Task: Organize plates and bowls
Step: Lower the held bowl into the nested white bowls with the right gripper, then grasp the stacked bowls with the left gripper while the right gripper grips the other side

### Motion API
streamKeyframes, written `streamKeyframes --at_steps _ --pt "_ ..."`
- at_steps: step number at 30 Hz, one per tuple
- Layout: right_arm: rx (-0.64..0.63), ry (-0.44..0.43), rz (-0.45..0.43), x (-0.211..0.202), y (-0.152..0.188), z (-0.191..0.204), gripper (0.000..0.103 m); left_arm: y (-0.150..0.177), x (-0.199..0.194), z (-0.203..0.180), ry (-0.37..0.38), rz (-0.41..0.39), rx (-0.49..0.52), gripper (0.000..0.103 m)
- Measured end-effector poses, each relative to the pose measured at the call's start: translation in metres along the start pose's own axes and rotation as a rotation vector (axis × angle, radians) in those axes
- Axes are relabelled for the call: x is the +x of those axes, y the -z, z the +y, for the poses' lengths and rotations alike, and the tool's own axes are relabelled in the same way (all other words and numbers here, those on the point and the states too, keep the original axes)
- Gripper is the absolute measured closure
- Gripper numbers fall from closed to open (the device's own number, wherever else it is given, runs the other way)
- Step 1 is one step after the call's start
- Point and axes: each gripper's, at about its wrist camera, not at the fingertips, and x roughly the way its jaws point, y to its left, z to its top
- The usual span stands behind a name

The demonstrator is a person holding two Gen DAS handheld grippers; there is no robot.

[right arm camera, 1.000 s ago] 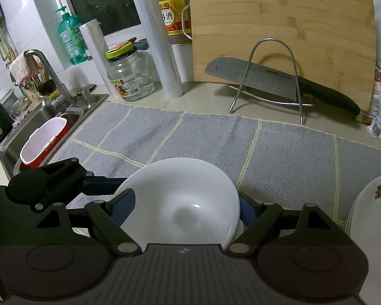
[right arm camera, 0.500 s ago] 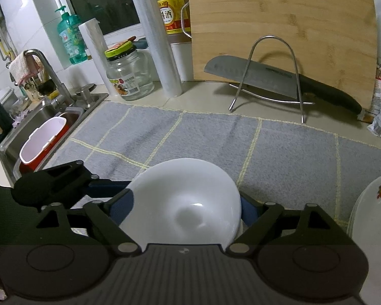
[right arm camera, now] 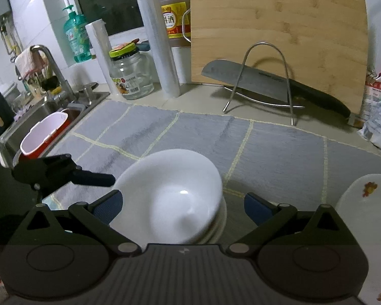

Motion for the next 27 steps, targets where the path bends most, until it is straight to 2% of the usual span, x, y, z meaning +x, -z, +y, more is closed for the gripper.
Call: streamKeyframes --at_steps 11,19,23,27 --pt "-0.095 0.004 0.068 -0.009 0.024 0.003 0.000 0.015 0.006 0.004 -0.004 0.078 0.046 0.004" --pt "-0.176 0.060 0.172 0.025 0.054 -0.005 0.000 0.018 0.021 0.006 0.015 0.119 0.058 0.004" --pt "-0.197 0.036 0.200 0.039 0.061 -0.011 0.000 0.019 0.032 0.005 0.027 0.147 0.043 0.004" --pt "-0.274 0.041 0.183 0.042 0.063 -0.009 0.000 0.016 0.040 0.000 0.013 0.162 0.036 0.003"
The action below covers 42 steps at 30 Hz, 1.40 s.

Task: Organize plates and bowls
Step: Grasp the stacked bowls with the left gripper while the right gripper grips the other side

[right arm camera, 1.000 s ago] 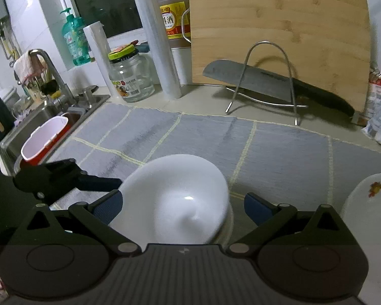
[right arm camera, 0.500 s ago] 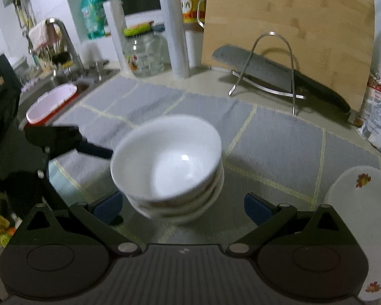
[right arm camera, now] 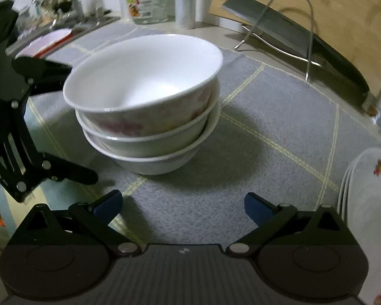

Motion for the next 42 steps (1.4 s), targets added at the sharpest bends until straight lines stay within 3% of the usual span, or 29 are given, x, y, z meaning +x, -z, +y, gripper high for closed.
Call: streamKeyframes --at_steps 7,17,29,42 --pt "-0.073 -0.054 -0.042 -0.002 0.004 -0.010 0.000 -0.007 0.010 -0.014 -0.064 0.035 0.022 0.000" --pt "-0.131 -0.101 -0.096 0.000 0.008 -0.018 0.000 -0.002 0.010 -0.014 -0.075 -0.024 0.014 0.000" --pt "-0.167 -0.125 -0.077 0.010 -0.009 -0.018 0.000 -0.012 0.017 0.007 0.130 -0.051 0.234 0.001" --pt "-0.162 -0.119 -0.013 0.014 -0.026 -0.014 0.000 -0.023 0.013 0.018 0.278 -0.055 0.309 0.008"
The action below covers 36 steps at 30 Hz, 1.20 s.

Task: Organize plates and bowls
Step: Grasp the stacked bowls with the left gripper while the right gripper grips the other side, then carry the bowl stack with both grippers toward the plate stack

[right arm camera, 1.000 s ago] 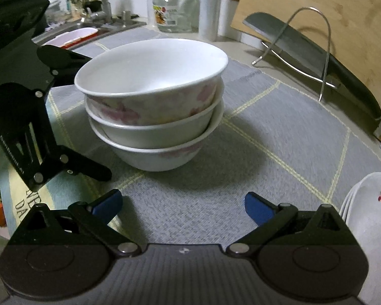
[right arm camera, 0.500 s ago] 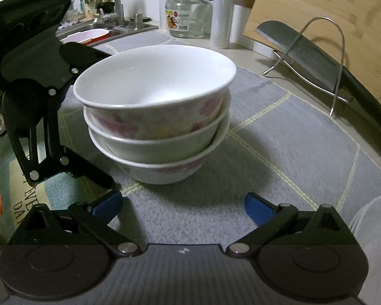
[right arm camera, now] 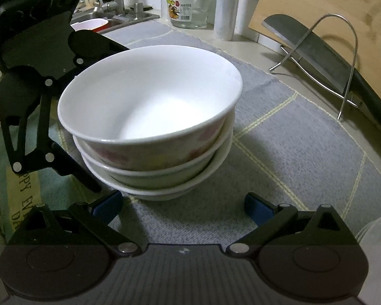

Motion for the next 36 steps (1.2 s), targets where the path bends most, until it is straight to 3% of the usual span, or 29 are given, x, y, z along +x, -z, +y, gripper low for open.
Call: streamKeyframes --at_steps 11,16,22,36 --pt "-0.024 -0.055 -0.033 -0.014 -0.005 -0.002 0.003 -0.007 0.000 0.009 0.053 0.003 0.042 0.011" --pt "-0.040 -0.105 -0.042 -0.020 -0.007 -0.003 0.015 -0.009 0.000 0.013 0.076 0.007 0.053 0.016" --pt "-0.040 -0.133 -0.043 -0.022 -0.006 -0.004 0.019 -0.011 -0.001 0.014 0.097 0.016 0.075 0.019" --pt "-0.078 -0.147 -0.063 -0.018 -0.006 -0.007 0.012 -0.019 -0.001 0.016 0.115 0.063 0.130 0.020"
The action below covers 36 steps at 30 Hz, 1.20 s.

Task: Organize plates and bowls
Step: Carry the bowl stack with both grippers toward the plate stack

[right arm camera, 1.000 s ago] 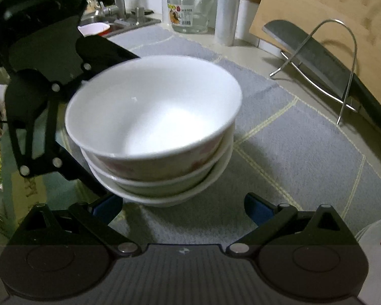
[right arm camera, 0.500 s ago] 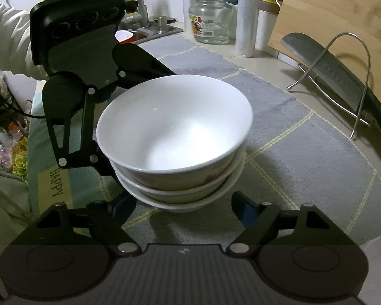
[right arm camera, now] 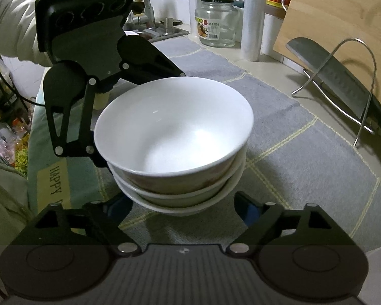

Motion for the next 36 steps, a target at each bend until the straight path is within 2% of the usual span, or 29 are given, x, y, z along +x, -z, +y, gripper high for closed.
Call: streamKeyframes --at_steps 9,15,36 --pt "-0.066 -0.028 0.010 0.002 -0.005 0.000 0.013 -0.003 0.001 -0.004 -0.008 0.029 0.078 0.020" --pt "-0.091 -0.057 0.020 0.004 -0.009 -0.003 0.014 -0.003 -0.001 -0.002 0.000 0.018 0.076 0.020" --pt "-0.075 -0.050 0.051 -0.001 -0.007 0.003 0.015 -0.010 -0.001 -0.011 -0.002 0.027 0.095 0.020"
